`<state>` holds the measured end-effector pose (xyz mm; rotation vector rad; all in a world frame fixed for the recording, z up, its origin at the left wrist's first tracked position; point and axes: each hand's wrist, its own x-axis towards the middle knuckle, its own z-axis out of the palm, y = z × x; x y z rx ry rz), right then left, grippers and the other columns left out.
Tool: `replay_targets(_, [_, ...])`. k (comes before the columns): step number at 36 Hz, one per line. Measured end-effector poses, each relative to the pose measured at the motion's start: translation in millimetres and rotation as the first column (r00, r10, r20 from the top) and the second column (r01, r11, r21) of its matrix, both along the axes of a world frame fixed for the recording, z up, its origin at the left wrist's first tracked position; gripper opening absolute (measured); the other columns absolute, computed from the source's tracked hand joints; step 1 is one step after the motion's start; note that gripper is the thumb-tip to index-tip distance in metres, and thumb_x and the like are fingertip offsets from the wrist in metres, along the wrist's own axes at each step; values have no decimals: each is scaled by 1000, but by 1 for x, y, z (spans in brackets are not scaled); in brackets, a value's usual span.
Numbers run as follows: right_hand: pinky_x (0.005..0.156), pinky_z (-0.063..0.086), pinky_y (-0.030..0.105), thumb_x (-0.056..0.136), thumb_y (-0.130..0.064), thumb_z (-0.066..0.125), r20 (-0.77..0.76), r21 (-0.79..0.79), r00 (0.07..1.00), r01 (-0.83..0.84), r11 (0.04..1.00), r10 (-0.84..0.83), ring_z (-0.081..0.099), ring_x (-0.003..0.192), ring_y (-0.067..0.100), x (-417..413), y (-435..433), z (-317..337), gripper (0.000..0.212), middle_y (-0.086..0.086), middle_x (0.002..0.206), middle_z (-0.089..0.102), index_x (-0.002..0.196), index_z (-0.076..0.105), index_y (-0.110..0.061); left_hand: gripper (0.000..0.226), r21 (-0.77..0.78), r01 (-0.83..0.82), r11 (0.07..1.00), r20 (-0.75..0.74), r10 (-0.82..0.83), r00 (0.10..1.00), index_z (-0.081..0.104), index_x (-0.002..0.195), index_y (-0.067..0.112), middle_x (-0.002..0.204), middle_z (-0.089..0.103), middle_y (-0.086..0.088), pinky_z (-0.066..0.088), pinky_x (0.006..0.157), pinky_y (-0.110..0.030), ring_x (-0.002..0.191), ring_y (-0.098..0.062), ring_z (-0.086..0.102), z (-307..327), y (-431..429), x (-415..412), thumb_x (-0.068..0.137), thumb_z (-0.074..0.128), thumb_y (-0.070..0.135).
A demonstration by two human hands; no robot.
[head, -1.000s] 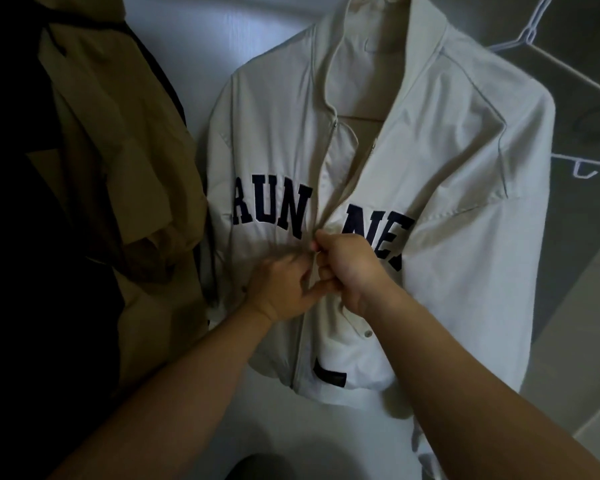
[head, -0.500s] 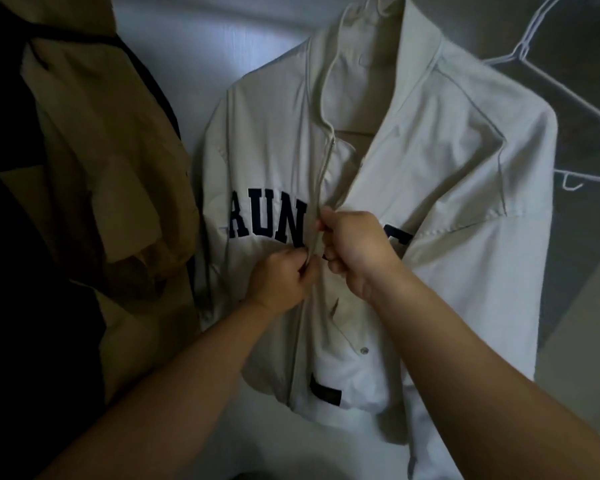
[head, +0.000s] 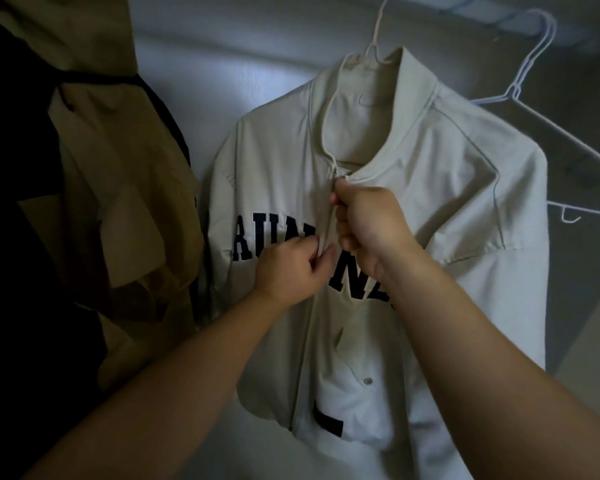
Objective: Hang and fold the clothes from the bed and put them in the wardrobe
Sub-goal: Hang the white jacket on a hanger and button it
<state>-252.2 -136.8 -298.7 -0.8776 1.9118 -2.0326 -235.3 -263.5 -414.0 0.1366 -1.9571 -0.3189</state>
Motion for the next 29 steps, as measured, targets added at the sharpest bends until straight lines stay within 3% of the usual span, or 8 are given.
replay_targets(9, [49, 28, 27, 97, -28, 54, -204, -34, 973, 99, 994, -104, 39, 43, 9, -7, -3, 24, 38, -7, 47, 47, 60, 60, -19, 37, -49, 40, 998, -110, -45, 993, 47, 58, 11, 53, 51, -11, 44, 43, -36, 47, -32, 52, 33, 5, -7, 88, 67, 20])
replay_targets(13, [51, 32, 27, 101, -35, 51, -338, 82, 932, 169, 982, -132, 44, 45, 11, -15, 6, 29, 42, -7, 49, 50, 65, 62, -18, 42, -131, 76, 988, -66, -86, 994, 52, 59, 12, 57, 54, -6, 42, 46, -33, 52, -28, 52, 48, -8, -3, 94, 54, 36])
replay_targets(15, [55, 34, 30, 102, -38, 45, -539, 127, 810, 347, 929, -229, 54, 57, 18, -21, 16, 37, 49, -2, 57, 59, 66, 65, -12, 42, -60, 65, 996, -122, -72, 990, 51, 63, 16, 59, 51, -2, 37, 50, -31, 56, -25, 50, 69, -20, -3, 95, 44, 41])
replay_targets(17, [62, 34, 32, 104, -40, 39, -703, 20, 606, 540, 842, -372, 60, 73, 25, -29, 30, 44, 52, 6, 71, 66, 74, 68, -7, 39, 82, 34, 996, -242, -14, 970, 49, 68, 14, 66, 51, -3, 36, 56, -34, 63, -24, 49, 97, -36, -7, 96, 42, 40])
replay_targets(20, [84, 36, 37, 99, -36, 48, -761, -316, 172, 744, 589, -626, 55, 105, 35, -46, 55, 52, 31, 15, 105, 65, 99, 68, -12, 26, 100, -69, 993, -328, 98, 939, 61, 88, 7, 91, 62, -11, 42, 78, -37, 88, -28, 54, 137, -64, -17, 96, 48, 29])
replay_targets(22, [101, 31, 43, 95, -36, 51, -757, -375, -5, 822, 428, -653, 45, 125, 37, -59, 66, 52, 34, 15, 130, 54, 122, 60, -17, 27, 96, -156, 983, -300, 178, 937, 64, 108, 10, 112, 64, -10, 42, 93, -38, 107, -29, 54, 153, -82, -23, 96, 49, 30])
replay_targets(25, [107, 27, 50, 97, -39, 49, -805, -251, -3, 908, 336, -593, 39, 133, 39, -80, 76, 42, 47, 19, 142, 44, 137, 48, -16, 33, 160, -183, 970, -252, 219, 943, 64, 118, 18, 124, 63, -5, 42, 101, -40, 120, -28, 53, 163, -104, -29, 98, 45, 36])
replay_targets(29, [85, 43, 54, 99, -39, 55, -815, -269, -5, 889, 370, -580, 51, 110, 46, -98, 85, 20, 47, 26, 128, 49, 136, 50, -11, 29, 209, -68, 976, -126, 95, 987, 49, 76, 25, 90, 55, -6, 47, 78, -42, 94, -37, 55, 163, -115, -36, 100, 33, 34])
